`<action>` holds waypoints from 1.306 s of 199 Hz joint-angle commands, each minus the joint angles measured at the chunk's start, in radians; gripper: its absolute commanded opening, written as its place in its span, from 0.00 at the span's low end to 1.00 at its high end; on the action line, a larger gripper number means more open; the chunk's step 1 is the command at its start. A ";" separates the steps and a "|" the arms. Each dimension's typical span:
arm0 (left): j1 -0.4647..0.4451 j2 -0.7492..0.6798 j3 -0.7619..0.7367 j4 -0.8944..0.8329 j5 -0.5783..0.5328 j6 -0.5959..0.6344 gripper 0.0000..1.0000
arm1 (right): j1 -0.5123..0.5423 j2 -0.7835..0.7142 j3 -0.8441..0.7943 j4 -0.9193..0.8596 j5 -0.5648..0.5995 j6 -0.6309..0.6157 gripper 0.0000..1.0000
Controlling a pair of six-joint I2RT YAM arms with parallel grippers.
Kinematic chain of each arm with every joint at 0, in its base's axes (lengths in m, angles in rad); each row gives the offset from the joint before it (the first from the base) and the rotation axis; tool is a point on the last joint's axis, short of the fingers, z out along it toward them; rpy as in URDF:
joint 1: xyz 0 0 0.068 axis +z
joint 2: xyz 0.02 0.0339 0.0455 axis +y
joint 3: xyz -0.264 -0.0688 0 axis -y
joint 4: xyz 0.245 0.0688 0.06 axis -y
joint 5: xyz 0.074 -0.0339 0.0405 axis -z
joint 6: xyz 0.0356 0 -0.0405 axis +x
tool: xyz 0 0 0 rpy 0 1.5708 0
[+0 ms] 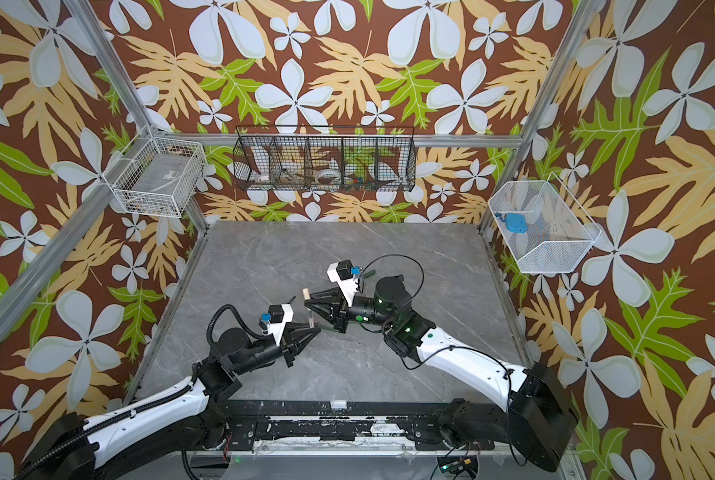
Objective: Insert the pens into the pen caps
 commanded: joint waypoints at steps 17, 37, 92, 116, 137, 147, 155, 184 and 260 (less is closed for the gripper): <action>0.001 -0.005 0.000 0.034 -0.005 -0.002 0.00 | 0.001 -0.009 -0.007 0.029 0.006 0.012 0.18; 0.000 -0.007 0.000 0.034 -0.003 -0.002 0.00 | 0.001 -0.002 -0.011 0.040 0.003 0.021 0.18; 0.001 -0.017 0.000 0.029 -0.012 -0.001 0.00 | 0.003 0.005 -0.044 0.078 0.014 0.053 0.18; 0.000 -0.014 0.000 0.026 -0.013 0.000 0.00 | 0.007 0.008 -0.047 0.073 0.016 0.048 0.18; 0.001 -0.010 0.004 0.026 -0.008 0.000 0.00 | 0.016 0.005 -0.040 0.044 0.037 0.022 0.18; 0.002 -0.005 0.006 0.026 -0.003 0.000 0.00 | 0.018 0.010 -0.038 0.042 0.045 0.017 0.18; 0.001 -0.002 0.007 0.026 0.001 0.000 0.00 | 0.019 0.013 -0.037 0.046 0.048 0.014 0.18; 0.000 0.008 0.013 0.022 0.013 0.000 0.00 | 0.023 0.033 -0.019 0.044 0.051 0.002 0.18; 0.002 -0.016 0.005 0.022 -0.005 -0.001 0.00 | 0.022 -0.031 -0.043 -0.021 0.088 -0.036 0.19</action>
